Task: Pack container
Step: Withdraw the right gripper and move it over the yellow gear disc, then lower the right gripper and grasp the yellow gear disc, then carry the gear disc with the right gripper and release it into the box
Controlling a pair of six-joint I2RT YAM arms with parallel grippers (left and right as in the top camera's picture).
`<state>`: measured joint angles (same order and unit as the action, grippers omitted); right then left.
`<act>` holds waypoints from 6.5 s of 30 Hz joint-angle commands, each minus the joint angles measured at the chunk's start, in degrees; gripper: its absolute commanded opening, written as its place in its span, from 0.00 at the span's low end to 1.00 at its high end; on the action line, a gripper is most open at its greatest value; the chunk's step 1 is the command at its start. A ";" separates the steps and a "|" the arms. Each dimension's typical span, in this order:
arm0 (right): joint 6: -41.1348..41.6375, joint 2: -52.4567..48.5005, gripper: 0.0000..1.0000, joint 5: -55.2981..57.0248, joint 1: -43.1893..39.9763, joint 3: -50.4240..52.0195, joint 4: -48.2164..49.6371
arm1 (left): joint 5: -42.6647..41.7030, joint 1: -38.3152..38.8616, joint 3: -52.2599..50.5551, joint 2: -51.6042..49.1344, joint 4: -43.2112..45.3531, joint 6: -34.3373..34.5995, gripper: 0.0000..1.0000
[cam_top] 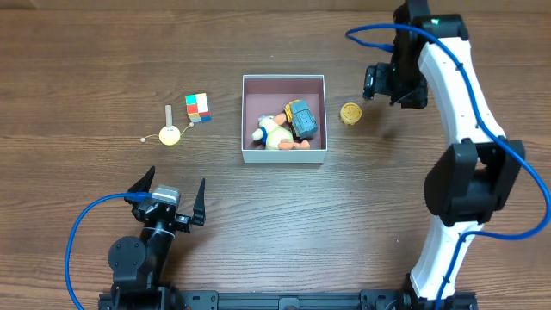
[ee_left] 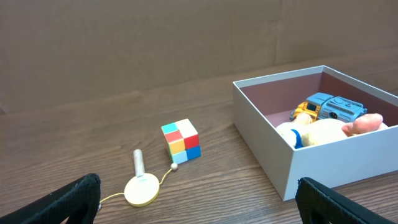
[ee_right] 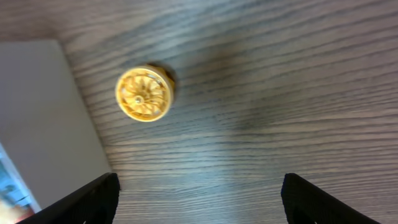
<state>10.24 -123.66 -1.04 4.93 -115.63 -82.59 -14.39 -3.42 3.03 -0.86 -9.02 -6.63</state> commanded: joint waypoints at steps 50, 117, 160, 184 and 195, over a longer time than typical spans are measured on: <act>-1.31 -8.33 0.87 0.98 6.91 4.26 11.39 | -0.48 -0.31 -0.26 0.55 0.04 -1.09 1.00; -1.77 -8.33 0.79 4.55 6.58 12.92 23.52 | -0.48 -0.31 -0.28 0.55 0.04 -1.09 1.00; -1.11 -8.15 0.54 5.53 6.78 -5.16 6.78 | -0.48 -0.31 -0.26 0.55 0.04 -1.09 1.00; 0.00 -8.15 0.54 5.51 23.71 -25.09 -0.13 | -0.48 -0.31 -0.26 0.55 0.04 -1.09 1.00; 0.02 -8.17 0.55 5.51 23.71 -20.13 4.57 | -0.48 -0.31 -0.26 0.55 0.04 -1.09 1.00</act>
<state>9.50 -132.11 3.88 28.82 -137.32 -79.22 -14.39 -3.42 3.03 -0.86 -8.99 -6.63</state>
